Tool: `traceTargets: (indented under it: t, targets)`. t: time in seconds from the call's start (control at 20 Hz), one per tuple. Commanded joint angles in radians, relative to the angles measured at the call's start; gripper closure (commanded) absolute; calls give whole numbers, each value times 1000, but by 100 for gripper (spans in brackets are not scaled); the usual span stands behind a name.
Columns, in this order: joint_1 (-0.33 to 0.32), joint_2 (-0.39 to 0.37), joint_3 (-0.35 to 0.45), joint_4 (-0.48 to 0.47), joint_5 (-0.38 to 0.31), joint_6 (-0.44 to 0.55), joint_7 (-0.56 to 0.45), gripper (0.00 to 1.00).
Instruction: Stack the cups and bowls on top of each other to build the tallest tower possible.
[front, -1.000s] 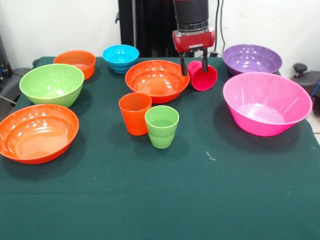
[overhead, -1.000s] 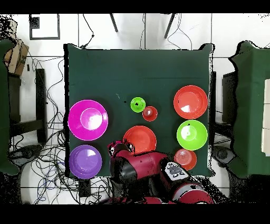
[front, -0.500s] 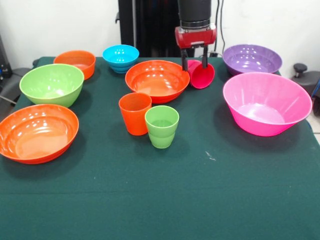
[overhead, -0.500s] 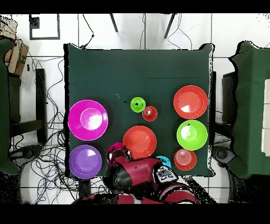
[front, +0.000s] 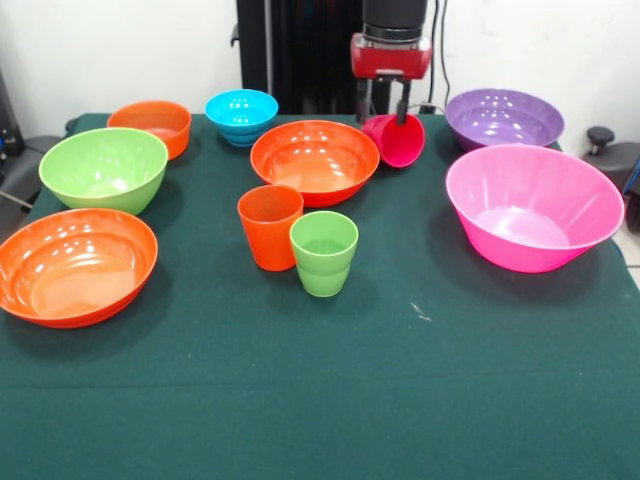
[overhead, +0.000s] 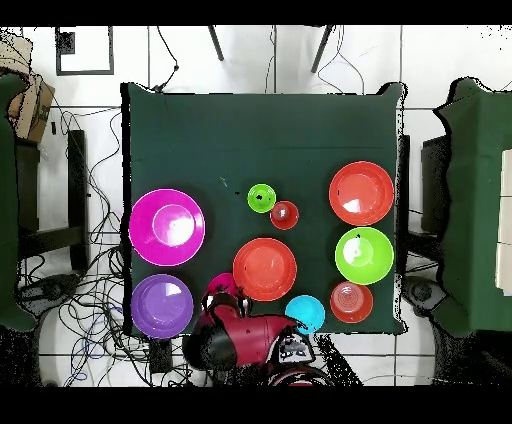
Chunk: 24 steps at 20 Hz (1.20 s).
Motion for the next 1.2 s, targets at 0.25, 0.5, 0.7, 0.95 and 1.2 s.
traceTargets:
  t: [0.25,0.5,0.7,0.95,1.2]
  targets:
    - [100,-10,-74,3,98,-59,218,100]
    - [66,-17,-41,-4,57,-67,235,100]
    - [70,-9,-42,5,50,-84,242,100]
    - [64,-5,-34,15,41,-101,245,100]
    - [15,-107,6,59,-6,-47,221,100]
